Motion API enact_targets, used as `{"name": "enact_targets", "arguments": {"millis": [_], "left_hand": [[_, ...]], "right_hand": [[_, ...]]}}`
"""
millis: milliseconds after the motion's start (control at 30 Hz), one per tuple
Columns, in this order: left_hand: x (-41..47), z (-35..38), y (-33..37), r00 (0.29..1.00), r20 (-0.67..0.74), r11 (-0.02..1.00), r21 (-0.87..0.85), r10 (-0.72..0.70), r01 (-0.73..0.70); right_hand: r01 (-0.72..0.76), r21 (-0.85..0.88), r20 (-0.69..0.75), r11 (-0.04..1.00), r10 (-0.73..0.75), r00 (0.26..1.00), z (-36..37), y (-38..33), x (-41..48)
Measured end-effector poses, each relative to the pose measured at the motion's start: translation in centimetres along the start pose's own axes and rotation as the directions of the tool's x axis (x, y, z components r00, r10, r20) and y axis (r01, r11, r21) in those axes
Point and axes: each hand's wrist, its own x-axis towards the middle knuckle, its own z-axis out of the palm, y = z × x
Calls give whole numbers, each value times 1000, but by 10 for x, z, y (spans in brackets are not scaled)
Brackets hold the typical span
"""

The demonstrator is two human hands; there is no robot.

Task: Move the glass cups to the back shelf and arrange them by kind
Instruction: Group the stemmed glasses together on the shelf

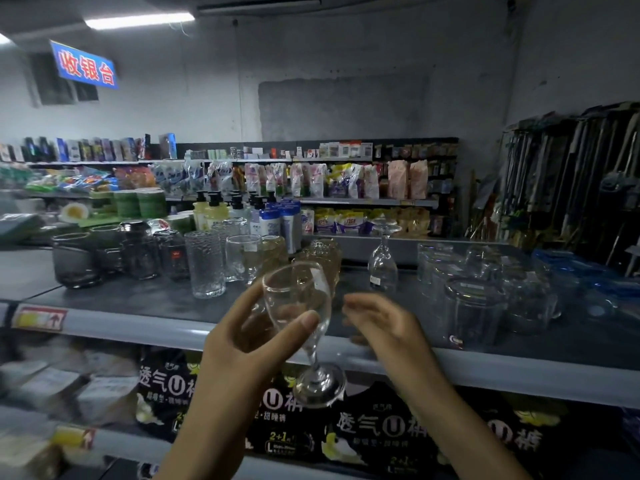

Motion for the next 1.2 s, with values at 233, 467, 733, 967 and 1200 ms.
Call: {"name": "enact_targets", "arguments": {"millis": [233, 467, 733, 967, 1200], "left_hand": [[-3, -10, -9, 994, -108, 935, -354, -23, -17], [-18, -19, -30, 994, -4, 962, -250, -112, 108], [-13, 4, -38, 972, 227, 946, 323, -52, -24], [35, 47, -46, 976, 216, 911, 399, 13, -101], [89, 70, -68, 980, 193, 926, 377, -48, -29]], "right_hand": [[-207, 432, 274, 878, 90, 957, 14, 7, -52], [-88, 539, 97, 838, 42, 994, -12, 1, -53], [166, 135, -35, 977, -162, 986, -41, -49, -29], [123, -5, -72, 992, -123, 990, -49, -65, -9], [50, -180, -237, 982, -93, 967, -31, 1, 11]]}}
